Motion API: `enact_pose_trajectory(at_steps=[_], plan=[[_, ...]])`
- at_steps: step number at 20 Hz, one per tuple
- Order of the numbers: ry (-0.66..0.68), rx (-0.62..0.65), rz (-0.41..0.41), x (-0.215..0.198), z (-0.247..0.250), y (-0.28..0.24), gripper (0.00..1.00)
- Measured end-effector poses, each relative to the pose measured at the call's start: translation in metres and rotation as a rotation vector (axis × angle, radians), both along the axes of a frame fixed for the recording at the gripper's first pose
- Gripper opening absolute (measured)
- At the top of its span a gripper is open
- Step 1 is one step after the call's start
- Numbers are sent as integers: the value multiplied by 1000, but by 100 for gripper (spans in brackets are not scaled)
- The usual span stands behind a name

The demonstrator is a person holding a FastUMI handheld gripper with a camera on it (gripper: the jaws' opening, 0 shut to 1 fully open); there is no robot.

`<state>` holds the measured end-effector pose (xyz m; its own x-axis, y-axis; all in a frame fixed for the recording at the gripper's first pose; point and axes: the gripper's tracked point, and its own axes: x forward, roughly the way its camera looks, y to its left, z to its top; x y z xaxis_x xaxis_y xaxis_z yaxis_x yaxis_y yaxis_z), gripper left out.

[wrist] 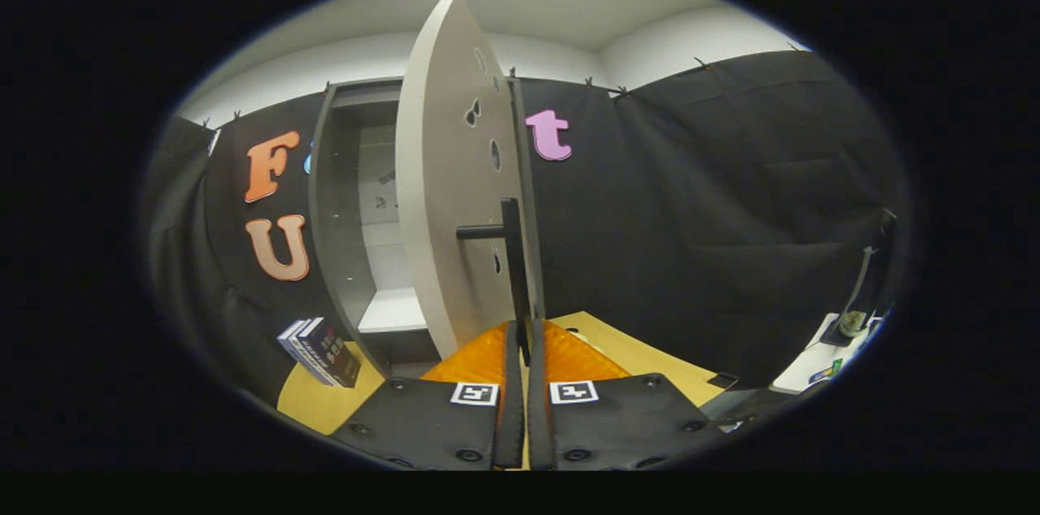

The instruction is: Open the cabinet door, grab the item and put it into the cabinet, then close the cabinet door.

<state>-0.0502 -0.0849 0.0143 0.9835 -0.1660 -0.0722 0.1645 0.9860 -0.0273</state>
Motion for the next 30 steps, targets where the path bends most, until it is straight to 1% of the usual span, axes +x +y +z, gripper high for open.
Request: enact_pose_trajectory(at_steps=[2, 6, 9, 12, 15, 18, 22, 23, 28, 29, 30], plan=[[-8, 20, -27, -6, 3, -18, 9], [-54, 25, -129, -31, 14, -56, 8], [-60, 49, -151, -46, 10, -60, 9], [-59, 41, -134, -47, 2, -45, 11], [-46, 28, -97, -34, -17, -22, 14], [-9, 70, -40, -11, -46, 7, 16], [54, 98, 9, 22, -90, 31, 20], [67, 96, 10, 27, -98, 32, 25], [120, 71, 53, 65, -142, 47, 33], [133, 60, 57, 71, -151, 48, 50], [147, 53, 58, 77, -160, 48, 54]])
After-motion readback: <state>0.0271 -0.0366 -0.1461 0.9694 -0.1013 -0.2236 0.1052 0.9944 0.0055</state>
